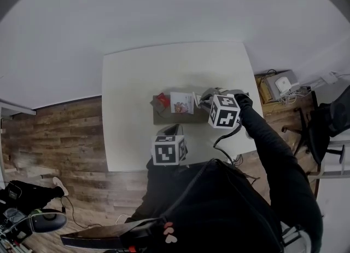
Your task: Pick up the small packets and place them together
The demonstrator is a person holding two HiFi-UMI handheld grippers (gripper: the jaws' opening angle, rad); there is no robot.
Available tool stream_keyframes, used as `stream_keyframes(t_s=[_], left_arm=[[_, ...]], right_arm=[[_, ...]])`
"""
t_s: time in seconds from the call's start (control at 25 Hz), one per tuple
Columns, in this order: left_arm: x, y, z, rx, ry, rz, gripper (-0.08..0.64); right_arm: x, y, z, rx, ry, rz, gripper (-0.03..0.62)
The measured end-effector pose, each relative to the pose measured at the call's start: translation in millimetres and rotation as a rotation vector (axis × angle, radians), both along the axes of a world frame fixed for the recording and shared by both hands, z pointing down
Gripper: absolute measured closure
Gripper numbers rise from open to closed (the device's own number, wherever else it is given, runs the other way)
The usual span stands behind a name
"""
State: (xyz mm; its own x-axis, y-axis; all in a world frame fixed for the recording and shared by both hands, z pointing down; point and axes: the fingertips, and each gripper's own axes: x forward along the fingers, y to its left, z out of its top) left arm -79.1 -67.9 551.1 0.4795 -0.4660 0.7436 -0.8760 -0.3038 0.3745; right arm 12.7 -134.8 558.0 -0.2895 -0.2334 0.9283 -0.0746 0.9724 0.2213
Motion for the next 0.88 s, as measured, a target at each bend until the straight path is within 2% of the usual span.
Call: stream_keyframes(t_s=[0.52,0.88], left_arm=[[1,3,3,-0.007,0.001,-0.011,0.561],[2,-1,8,-0.017,0.000,-0.009,0.561]], right_arm=[[-5,6,11,-0.028,0.006,-0.024,0.551],[-5,4,18,-0.054,-0.003,-0.006,0.546]])
